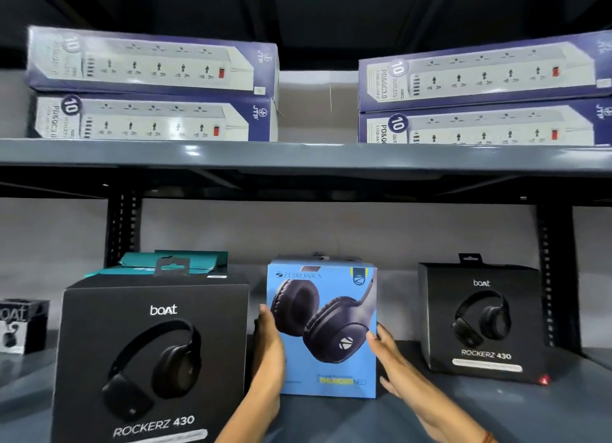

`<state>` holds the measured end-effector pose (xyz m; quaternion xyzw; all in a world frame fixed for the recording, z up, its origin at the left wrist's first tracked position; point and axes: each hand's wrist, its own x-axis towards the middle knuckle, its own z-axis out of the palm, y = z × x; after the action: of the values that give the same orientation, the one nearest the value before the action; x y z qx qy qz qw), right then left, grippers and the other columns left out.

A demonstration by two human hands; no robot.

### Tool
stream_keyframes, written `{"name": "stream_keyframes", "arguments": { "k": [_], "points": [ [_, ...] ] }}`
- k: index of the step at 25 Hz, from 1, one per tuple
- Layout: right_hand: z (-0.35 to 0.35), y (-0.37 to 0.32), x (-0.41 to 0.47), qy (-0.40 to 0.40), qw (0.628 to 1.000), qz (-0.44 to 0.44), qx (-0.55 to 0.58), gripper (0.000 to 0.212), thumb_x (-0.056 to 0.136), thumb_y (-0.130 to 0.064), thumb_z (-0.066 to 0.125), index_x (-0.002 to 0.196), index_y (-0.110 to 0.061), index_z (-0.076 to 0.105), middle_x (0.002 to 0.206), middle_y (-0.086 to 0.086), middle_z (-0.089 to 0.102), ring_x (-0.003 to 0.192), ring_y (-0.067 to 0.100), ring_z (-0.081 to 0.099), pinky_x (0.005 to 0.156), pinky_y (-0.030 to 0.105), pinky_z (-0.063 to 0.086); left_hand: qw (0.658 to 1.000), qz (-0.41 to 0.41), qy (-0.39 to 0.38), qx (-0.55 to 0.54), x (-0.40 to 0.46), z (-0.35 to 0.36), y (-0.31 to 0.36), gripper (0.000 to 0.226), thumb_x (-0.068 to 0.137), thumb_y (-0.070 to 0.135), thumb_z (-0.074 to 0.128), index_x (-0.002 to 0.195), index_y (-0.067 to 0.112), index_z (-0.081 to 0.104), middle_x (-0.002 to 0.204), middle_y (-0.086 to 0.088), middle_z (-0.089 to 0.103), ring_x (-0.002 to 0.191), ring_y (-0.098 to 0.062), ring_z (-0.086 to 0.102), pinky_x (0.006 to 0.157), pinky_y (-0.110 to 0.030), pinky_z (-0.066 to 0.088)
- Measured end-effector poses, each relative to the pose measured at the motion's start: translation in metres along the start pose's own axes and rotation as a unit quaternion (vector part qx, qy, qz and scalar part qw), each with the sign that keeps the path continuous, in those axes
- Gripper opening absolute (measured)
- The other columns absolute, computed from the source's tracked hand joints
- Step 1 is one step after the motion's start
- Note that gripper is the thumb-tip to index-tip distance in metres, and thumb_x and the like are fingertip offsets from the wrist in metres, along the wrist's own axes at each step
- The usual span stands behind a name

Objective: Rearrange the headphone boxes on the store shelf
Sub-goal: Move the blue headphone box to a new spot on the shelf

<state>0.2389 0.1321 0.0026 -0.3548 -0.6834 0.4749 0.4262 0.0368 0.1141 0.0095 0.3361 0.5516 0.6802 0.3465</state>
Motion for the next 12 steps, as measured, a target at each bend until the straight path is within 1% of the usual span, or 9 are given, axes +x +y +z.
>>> {"name": "stream_keyframes", "arguments": {
  "k": [1,2,3,4,5,7,8,10,12],
  "points": [
    [0.002,-0.001,0.000,0.019,1.000,-0.013,-0.004,0.069,0.069,-0.085,0.045,0.133,-0.075,0.021,0.142,-0.046,0.026,0.143,0.001,0.027,0.123,0.041,0.018,0.999,0.030,0.003,0.031,-0.009,0.000,0.003,0.100,0.074,0.091,0.017,0.154,0.035,0.035,0.158,0.000,0.043,0.144,-0.023,0.041,0.121,-0.047,0.029],
    [0.005,-0.004,0.000,0.052,0.998,-0.026,-0.003,0.079,0.072,-0.082,0.045,0.143,-0.066,0.013,0.150,-0.039,0.019,0.147,0.002,0.021,0.123,0.039,0.015,0.995,0.077,0.002,0.060,-0.022,0.002,0.006,0.085,0.089,0.077,0.021,0.160,0.030,0.020,0.167,0.003,0.024,0.153,-0.018,0.023,0.126,-0.043,0.016],
    [0.008,-0.009,0.000,0.091,0.995,-0.049,0.007,0.083,0.077,-0.076,0.044,0.148,-0.059,0.008,0.155,-0.032,0.016,0.149,0.003,0.018,0.121,0.035,0.014,0.987,0.129,-0.004,0.091,-0.037,0.004,0.010,0.074,0.099,0.061,0.025,0.162,0.025,0.009,0.170,0.005,0.009,0.156,-0.013,0.010,0.127,-0.037,0.007],
    [0.015,-0.017,-0.001,0.125,0.989,-0.082,0.021,0.081,0.080,-0.071,0.044,0.151,-0.054,0.007,0.158,-0.029,0.015,0.149,0.002,0.016,0.118,0.031,0.015,0.975,0.184,-0.017,0.123,-0.054,0.005,0.014,0.070,0.103,0.051,0.027,0.161,0.022,0.002,0.170,0.008,0.001,0.155,-0.006,0.002,0.126,-0.030,0.002],
    [0.022,-0.027,-0.001,0.150,0.981,-0.116,0.031,0.080,0.082,-0.067,0.042,0.152,-0.051,0.007,0.158,-0.028,0.014,0.148,0.000,0.015,0.115,0.027,0.015,0.961,0.233,-0.047,0.139,-0.073,0.005,0.019,0.071,0.102,0.050,0.027,0.161,0.023,-0.002,0.167,0.016,-0.005,0.152,0.003,-0.002,0.123,-0.021,-0.001],
    [0.040,-0.053,-0.004,0.181,0.965,-0.182,0.057,0.077,0.087,-0.061,0.040,0.155,-0.044,0.009,0.158,-0.026,0.013,0.146,-0.003,0.015,0.113,0.022,0.013,0.934,0.313,-0.099,0.142,-0.101,-0.005,0.033,0.073,0.099,0.057,0.026,0.159,0.030,-0.006,0.155,0.037,-0.010,0.143,0.021,-0.008,0.116,-0.007,-0.002],
    [0.051,-0.066,-0.003,0.184,0.959,-0.205,0.072,0.072,0.092,-0.057,0.039,0.156,-0.041,0.011,0.159,-0.025,0.014,0.145,-0.005,0.016,0.114,0.023,0.013,0.924,0.345,-0.102,0.128,-0.110,-0.016,0.048,0.069,0.100,0.060,0.026,0.157,0.034,-0.005,0.150,0.043,-0.009,0.140,0.025,-0.008,0.115,-0.004,-0.001],
    [0.071,-0.083,-0.001,0.171,0.951,-0.229,0.114,0.061,0.099,-0.051,0.040,0.155,-0.043,0.016,0.158,-0.026,0.018,0.144,-0.006,0.021,0.120,0.027,0.013,0.898,0.422,-0.056,0.114,-0.118,-0.041,0.081,0.073,0.092,0.064,0.023,0.155,0.036,-0.002,0.152,0.042,-0.005,0.144,0.022,-0.003,0.117,-0.006,0.001],
    [0.097,-0.093,0.001,0.135,0.949,-0.216,0.184,0.050,0.098,-0.052,0.044,0.144,-0.057,0.024,0.149,-0.034,0.025,0.138,-0.011,0.027,0.122,0.029,0.013,0.890,0.449,0.025,0.077,-0.117,-0.078,0.107,0.078,0.091,0.062,0.026,0.159,0.029,0.009,0.159,0.030,0.008,0.149,0.013,0.007,0.121,-0.011,0.007]
  ]
}}
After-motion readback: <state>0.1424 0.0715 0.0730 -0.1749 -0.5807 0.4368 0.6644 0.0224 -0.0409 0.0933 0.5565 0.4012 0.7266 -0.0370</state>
